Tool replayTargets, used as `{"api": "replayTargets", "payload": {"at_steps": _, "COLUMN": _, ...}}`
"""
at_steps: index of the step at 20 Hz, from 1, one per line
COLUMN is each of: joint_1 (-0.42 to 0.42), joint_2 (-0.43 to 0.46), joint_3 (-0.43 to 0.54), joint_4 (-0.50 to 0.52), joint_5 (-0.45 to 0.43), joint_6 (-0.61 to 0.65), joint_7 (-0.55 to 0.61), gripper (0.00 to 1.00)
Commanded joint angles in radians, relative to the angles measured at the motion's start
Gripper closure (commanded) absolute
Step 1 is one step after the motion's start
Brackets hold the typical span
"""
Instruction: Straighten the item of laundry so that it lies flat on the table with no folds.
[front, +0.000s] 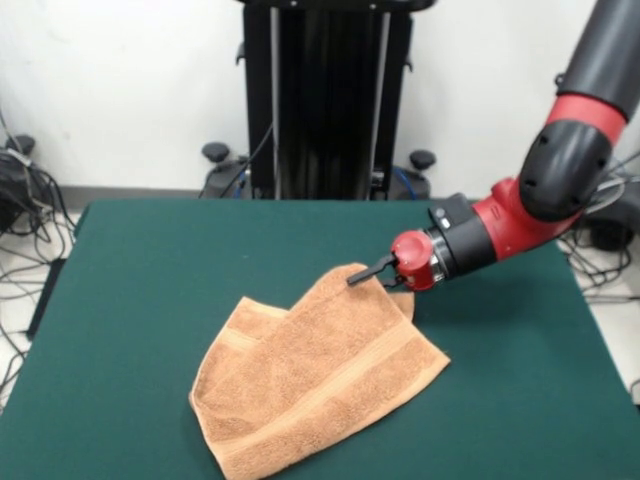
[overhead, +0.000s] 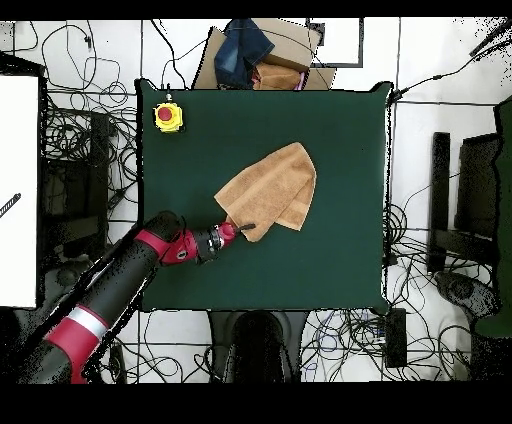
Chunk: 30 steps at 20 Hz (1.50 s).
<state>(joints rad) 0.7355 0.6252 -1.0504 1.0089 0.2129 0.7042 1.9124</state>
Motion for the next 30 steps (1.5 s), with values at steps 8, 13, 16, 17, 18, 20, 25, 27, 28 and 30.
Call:
{"api": "replayTargets", "payload": {"at_steps": 8, "joint_1": 0.000, "joint_2": -0.041, "joint_3": 0.005, "joint_4": -0.116, "joint_5": 0.049, "joint_6": -0.031, "joint_7": 0.302, "gripper": 0.00}}
{"api": "replayTargets", "payload": {"at_steps": 13, "joint_1": -0.003, "joint_2": -0.023, "joint_3": -0.002, "joint_4": -0.123, "joint_5": 0.054, "joint_6": -0.052, "joint_7": 0.324, "gripper": 0.00}}
{"api": "replayTargets", "payload": {"at_steps": 16, "joint_1": 0.001, "joint_2": -0.021, "joint_3": -0.002, "joint_4": -0.115, "joint_5": 0.056, "joint_6": -0.050, "joint_7": 0.329, "gripper": 0.00}}
{"api": "replayTargets", "payload": {"at_steps": 17, "joint_1": 0.000, "joint_2": -0.019, "joint_3": -0.004, "joint_4": -0.117, "joint_5": 0.057, "joint_6": -0.048, "joint_7": 0.331, "gripper": 0.00}}
{"api": "replayTargets", "payload": {"at_steps": 18, "joint_1": 0.001, "joint_2": -0.018, "joint_3": -0.006, "joint_4": -0.116, "joint_5": 0.058, "joint_6": -0.048, "joint_7": 0.335, "gripper": 0.00}}
{"api": "replayTargets", "payload": {"at_steps": 20, "joint_1": -0.001, "joint_2": -0.013, "joint_3": -0.004, "joint_4": -0.107, "joint_5": 0.065, "joint_6": -0.066, "joint_7": 0.357, "gripper": 0.00}}
{"api": "replayTargets", "payload": {"at_steps": 25, "joint_1": -0.023, "joint_2": 0.011, "joint_3": -0.002, "joint_4": -0.097, "joint_5": 0.090, "joint_6": -0.055, "joint_7": 0.410, "gripper": 0.00}}
{"api": "replayTargets", "payload": {"at_steps": 27, "joint_1": -0.021, "joint_2": 0.022, "joint_3": -0.024, "joint_4": -0.104, "joint_5": 0.089, "joint_6": -0.077, "joint_7": 0.435, "gripper": 0.00}}
{"api": "replayTargets", "payload": {"at_steps": 28, "joint_1": -0.019, "joint_2": 0.028, "joint_3": -0.032, "joint_4": -0.102, "joint_5": 0.098, "joint_6": -0.081, "joint_7": 0.463, "gripper": 0.00}}
{"api": "replayTargets", "payload": {"at_steps": 30, "joint_1": -0.017, "joint_2": 0.032, "joint_3": -0.037, "joint_4": -0.099, "joint_5": 0.098, "joint_6": -0.084, "joint_7": 0.479, "gripper": 0.00}}
